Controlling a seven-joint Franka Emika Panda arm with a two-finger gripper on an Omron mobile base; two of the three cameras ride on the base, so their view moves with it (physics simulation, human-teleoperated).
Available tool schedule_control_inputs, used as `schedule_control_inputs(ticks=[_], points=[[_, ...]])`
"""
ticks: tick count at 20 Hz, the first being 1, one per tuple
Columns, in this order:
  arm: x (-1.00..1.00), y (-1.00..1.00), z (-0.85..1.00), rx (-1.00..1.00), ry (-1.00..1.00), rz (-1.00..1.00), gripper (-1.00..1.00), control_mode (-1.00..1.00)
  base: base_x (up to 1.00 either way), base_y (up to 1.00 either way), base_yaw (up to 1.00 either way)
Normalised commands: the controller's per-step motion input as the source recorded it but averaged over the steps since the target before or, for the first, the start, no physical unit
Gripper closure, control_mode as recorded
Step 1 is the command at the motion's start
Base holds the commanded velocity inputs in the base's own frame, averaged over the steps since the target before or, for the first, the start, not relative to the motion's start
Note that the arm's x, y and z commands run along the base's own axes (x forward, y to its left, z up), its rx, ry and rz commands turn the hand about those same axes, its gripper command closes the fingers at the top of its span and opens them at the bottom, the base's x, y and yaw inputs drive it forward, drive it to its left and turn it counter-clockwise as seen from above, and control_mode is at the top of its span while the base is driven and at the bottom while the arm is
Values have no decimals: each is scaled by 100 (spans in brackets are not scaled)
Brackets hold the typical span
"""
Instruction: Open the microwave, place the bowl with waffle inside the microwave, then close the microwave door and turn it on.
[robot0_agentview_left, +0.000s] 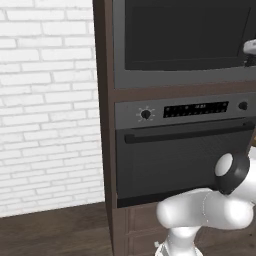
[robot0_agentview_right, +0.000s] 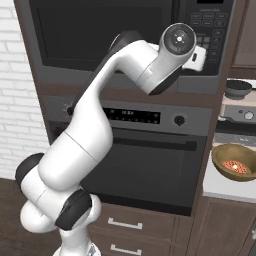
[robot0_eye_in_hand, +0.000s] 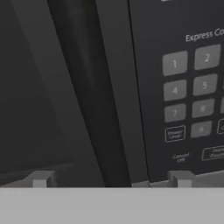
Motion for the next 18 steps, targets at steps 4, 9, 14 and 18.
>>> schedule_control_inputs(ticks=[4,9,14,18], points=[[43,0,0,1,-6,0,-100,-100,0,0,0],[40,0,-2,2,-5,0,-100,-100,0,0,0],[45,0,-11,0,-1,0,100,-100,0,0,0],[29,0,0,0,0,0,100,-100,0,0,0]])
